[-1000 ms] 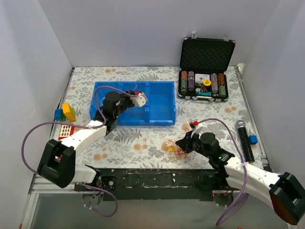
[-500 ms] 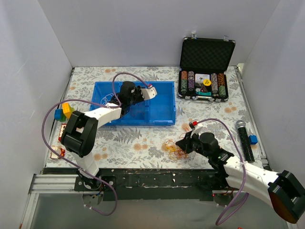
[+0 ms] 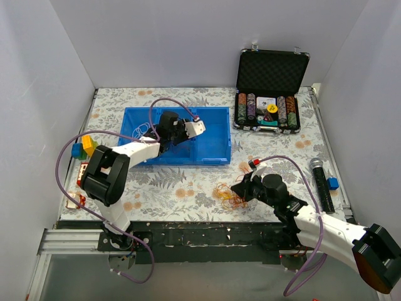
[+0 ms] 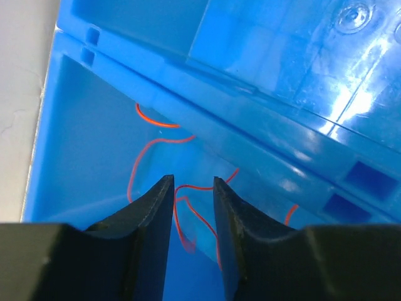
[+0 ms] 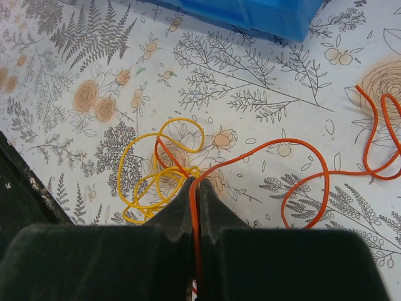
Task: Untangle the cables
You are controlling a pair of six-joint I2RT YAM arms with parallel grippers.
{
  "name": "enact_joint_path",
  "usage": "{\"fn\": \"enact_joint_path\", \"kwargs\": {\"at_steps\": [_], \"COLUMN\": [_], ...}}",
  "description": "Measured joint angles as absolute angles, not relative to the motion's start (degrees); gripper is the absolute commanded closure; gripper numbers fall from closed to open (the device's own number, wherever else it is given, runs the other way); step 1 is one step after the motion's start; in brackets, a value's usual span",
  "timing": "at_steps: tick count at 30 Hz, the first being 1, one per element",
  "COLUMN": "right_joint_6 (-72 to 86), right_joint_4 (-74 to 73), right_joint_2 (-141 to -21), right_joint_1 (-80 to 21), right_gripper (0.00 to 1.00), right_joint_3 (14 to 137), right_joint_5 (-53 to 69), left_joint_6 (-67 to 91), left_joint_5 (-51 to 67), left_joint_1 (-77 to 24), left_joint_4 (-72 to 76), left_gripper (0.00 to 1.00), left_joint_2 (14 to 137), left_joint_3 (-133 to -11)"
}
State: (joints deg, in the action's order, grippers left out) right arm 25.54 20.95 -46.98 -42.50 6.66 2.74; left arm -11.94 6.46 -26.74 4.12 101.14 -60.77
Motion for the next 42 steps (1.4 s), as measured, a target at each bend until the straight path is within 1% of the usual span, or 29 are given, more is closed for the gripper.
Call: {"fn": "enact_joint_path", "kwargs": {"at_steps": [1,2,3,7,10,12,15,18,21,24,27,31,34,39,41,42], "right_joint_6": [25.6,25.6,25.6,25.5,25.5,25.5,25.2,24.7,23.7,22.9,22.2,22.1,22.1,22.0,22.0,21.9], "right_joint_4": [21.0,21.2,21.2,21.2,21.2,21.2,21.3,21.6,21.7,22.1,22.3,22.5,22.5,22.5,22.5,22.5], "right_joint_2": [-47.0,-47.0,-47.0,-46.8,-45.9,-45.2,-44.6,-44.6,-44.7,-45.5,-45.8,-45.1,-44.4,-44.3,-44.6,-44.9], "right_joint_1": [-42.5,-42.5,-42.5,-42.5,-42.5,-42.5,-42.5,-42.5,-42.5,-42.5,-42.5,-42.5,-42.5,-42.5,-42.5,-42.5], "right_gripper": [0.99,0.99,0.99,0.99,0.99,0.99,0.99,0.99,0.99,0.99,0.99,0.99,0.99,0.99,0.99,0.99], "right_joint_3": [6.7,6.7,6.7,6.7,6.7,6.7,6.7,6.9,8.0,10.3,12.3,12.5,12.3,12.3,12.3,12.3], "right_joint_5": [2.8,2.8,2.8,2.9,3.1,3.4,4.3,5.8,8.0,9.9,10.9,11.3,11.3,11.4,11.6,11.8], "left_joint_6": [-11.9,-11.9,-11.7,-9.8,-8.7,-8.4,-8.0,-7.8,-7.7,-7.7,-8.1,-7.4,-6.8,-6.5,-6.5,-6.5], "left_joint_5": [6.3,6.0,5.5,4.3,4.7,6.3,11.4,19.2,26.5,32.2,35.6,38.3,40.5,44.9,46.5,47.3], "left_joint_1": [-26.7,-26.6,-26.5,-25.3,-24.0,-23.3,-23.1,-24.3,-28.8,-34.3,-38.9,-41.3,-41.6,-41.7,-41.8,-41.8], "left_joint_4": [3.4,2.7,2.1,-0.8,-2.0,-2.8,-3.4,-4.4,-7.6,-10.4,-13.6,-17.4,-18.0,-18.4,-18.9,-19.1], "left_gripper": [0.47,0.41,0.38,0.27,0.21,0.13,0.1,0.09,0.09,0.1,0.11,0.13,0.22,0.36,0.46,0.53], "left_joint_2": [100.8,100.5,100.1,97.7,93.1,88.1,79.3,69.3,63.4,62.1,64.8,72.8,76.6,78.9,79.6,80.0], "left_joint_3": [-60.6,-60.4,-60.4,-61.9,-63.2,-63.3,-63.3,-62.6,-61.6,-58.2,-52.7,-49.1,-49.1,-50.3,-51.5,-52.1]}}
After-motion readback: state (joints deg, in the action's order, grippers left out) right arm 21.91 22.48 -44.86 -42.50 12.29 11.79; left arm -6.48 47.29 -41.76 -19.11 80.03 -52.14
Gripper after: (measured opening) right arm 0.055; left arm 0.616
